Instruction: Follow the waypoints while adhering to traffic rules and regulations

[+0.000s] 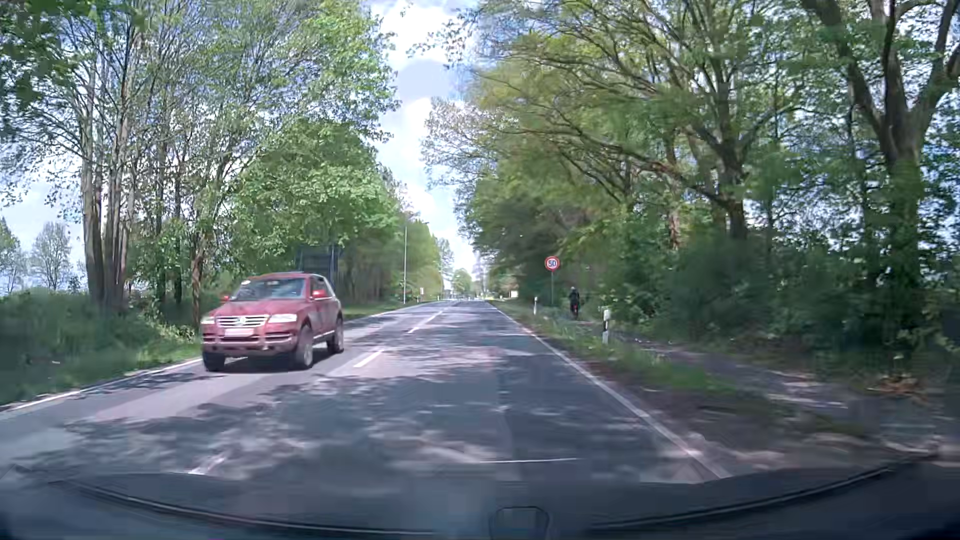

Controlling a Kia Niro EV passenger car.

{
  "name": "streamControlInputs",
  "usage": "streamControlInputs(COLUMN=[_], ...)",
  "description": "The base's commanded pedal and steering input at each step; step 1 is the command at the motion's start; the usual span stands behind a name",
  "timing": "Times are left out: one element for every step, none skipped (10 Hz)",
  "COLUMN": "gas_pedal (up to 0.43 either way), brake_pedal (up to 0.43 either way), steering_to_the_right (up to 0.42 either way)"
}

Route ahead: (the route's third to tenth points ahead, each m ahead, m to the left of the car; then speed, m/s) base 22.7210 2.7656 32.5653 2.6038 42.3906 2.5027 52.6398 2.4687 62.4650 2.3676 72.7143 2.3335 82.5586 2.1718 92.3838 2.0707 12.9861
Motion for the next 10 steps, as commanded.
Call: streamControlInputs(gas_pedal=[0.13,0.13,0.13,0.13,0.13,0.13,0.13,0.13,0.13,0.13], brake_pedal=[0.0,0.0,0.0,0.0,0.0,0.0,0.0,0.0,0.0,0.0], steering_to_the_right=[-0.004,-0.004,-0.004,-0.004,-0.004,-0.004,-0.004,-0.004,-0.004,-0.004])
